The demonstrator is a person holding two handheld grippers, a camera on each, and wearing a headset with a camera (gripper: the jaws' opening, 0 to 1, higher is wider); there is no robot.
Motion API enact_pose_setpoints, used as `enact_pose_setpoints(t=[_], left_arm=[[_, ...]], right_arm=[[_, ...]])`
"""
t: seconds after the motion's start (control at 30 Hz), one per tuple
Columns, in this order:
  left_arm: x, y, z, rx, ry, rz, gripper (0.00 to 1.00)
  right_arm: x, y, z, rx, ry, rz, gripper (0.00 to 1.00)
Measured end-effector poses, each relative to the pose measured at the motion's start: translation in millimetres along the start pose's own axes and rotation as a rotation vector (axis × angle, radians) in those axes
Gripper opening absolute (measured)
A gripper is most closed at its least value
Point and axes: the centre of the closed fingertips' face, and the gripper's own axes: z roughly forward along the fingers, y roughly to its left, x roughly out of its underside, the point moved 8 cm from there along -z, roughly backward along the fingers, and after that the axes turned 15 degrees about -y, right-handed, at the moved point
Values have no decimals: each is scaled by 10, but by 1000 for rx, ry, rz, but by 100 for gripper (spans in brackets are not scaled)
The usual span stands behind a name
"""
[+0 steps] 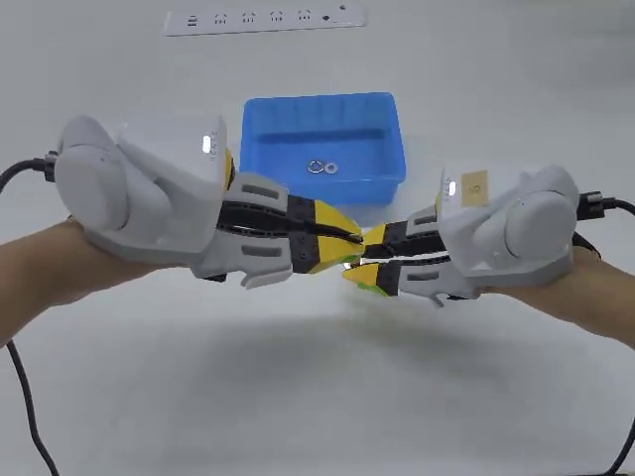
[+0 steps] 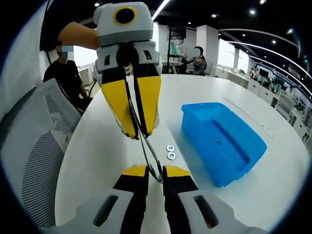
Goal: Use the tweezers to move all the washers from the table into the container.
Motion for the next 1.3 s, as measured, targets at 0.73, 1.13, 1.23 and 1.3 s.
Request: enact_pose_setpoints(t=[0.73,1.13,1.23,1.3], left_arm=[[-12,-55,-101,-146,-20,-76,21],[-139,1,-467,-399,-137,-75,42],[-154,-28,-569,-430,-150,-72,51],[-156,-51,-614,-436,-157,-75,53]], right_arm=[[-4,-20,-6,21,-9,-17,9],[-162,-29,-84,66,-42,-11,9],[-230,-26,-111,74,-53,-11,9],[-284,-27,-124,78,-56,-16,9]])
